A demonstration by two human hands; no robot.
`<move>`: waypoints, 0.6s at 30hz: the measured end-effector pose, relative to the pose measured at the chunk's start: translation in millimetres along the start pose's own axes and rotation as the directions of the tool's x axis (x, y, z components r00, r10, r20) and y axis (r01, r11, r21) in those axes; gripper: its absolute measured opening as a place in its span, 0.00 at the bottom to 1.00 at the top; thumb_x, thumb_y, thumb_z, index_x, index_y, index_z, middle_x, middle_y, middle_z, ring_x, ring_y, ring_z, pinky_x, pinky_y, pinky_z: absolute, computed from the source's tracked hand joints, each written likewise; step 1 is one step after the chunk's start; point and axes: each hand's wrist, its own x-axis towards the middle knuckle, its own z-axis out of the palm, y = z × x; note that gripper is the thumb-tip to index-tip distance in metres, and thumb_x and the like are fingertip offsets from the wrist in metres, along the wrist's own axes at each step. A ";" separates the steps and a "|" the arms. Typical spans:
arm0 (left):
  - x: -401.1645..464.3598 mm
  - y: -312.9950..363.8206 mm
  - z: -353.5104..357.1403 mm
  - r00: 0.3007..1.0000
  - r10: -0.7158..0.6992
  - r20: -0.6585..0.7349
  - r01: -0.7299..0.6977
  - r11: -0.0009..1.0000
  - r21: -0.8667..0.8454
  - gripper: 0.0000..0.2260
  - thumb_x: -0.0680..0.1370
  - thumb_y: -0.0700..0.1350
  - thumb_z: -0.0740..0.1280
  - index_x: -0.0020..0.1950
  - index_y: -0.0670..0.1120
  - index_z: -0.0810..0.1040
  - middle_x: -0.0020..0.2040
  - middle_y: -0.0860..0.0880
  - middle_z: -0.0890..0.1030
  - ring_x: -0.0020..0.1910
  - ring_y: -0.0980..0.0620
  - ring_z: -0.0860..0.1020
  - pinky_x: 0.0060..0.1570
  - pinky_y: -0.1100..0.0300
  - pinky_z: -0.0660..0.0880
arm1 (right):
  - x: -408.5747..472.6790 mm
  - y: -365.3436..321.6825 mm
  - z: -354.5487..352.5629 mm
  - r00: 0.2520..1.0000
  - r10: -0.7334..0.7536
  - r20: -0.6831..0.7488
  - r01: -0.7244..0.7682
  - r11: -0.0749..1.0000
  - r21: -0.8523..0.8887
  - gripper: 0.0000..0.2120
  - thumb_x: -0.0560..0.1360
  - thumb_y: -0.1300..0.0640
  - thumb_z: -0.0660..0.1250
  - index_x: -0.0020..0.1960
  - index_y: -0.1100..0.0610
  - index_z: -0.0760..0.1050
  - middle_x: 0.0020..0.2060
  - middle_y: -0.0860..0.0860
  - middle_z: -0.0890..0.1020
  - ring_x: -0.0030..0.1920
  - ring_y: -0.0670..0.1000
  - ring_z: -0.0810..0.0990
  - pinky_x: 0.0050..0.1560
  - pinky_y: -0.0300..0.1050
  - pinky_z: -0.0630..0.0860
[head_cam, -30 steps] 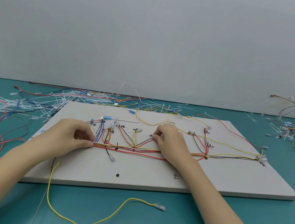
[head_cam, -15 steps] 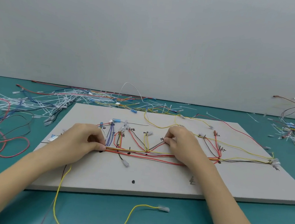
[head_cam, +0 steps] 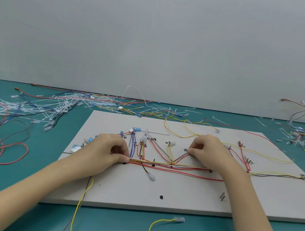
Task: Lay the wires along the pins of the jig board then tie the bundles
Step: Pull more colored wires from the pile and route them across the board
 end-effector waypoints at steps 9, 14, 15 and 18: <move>-3.0 0.0 0.7 1.000 0.002 -0.022 -0.003 0.998 -0.066 0.06 0.71 0.42 0.76 0.38 0.51 0.82 0.38 0.58 0.81 0.37 0.58 0.78 0.37 0.71 0.72 | 56.7 42.9 -21.5 0.894 0.447 -0.012 -0.440 0.874 -0.207 0.22 0.80 0.43 0.55 0.68 0.53 0.70 0.70 0.56 0.67 0.71 0.60 0.62 0.69 0.57 0.61; -3.3 -1.5 2.3 0.999 -0.007 -0.032 0.004 0.997 -0.077 0.06 0.71 0.42 0.76 0.38 0.51 0.82 0.38 0.58 0.81 0.37 0.58 0.78 0.37 0.71 0.72 | 86.0 47.3 -22.7 0.888 0.454 -0.070 -0.441 0.801 -0.405 0.27 0.79 0.41 0.52 0.71 0.55 0.67 0.70 0.57 0.68 0.71 0.58 0.65 0.69 0.55 0.57; -3.4 -1.6 2.4 0.999 -0.010 -0.035 0.007 0.997 -0.077 0.06 0.71 0.42 0.76 0.38 0.51 0.82 0.38 0.58 0.81 0.37 0.58 0.78 0.37 0.71 0.72 | 89.1 44.5 -18.7 0.902 0.427 -0.066 -0.419 0.829 -0.369 0.27 0.79 0.40 0.52 0.71 0.55 0.67 0.70 0.57 0.68 0.71 0.58 0.65 0.69 0.56 0.57; -4.4 0.3 3.8 0.999 0.002 -0.048 -0.005 0.997 -0.075 0.06 0.71 0.42 0.76 0.38 0.50 0.82 0.39 0.57 0.80 0.38 0.58 0.78 0.38 0.71 0.72 | 91.2 26.8 2.2 0.958 0.282 -0.041 -0.285 0.939 -0.192 0.26 0.80 0.40 0.51 0.70 0.53 0.68 0.70 0.56 0.69 0.71 0.58 0.65 0.67 0.56 0.60</move>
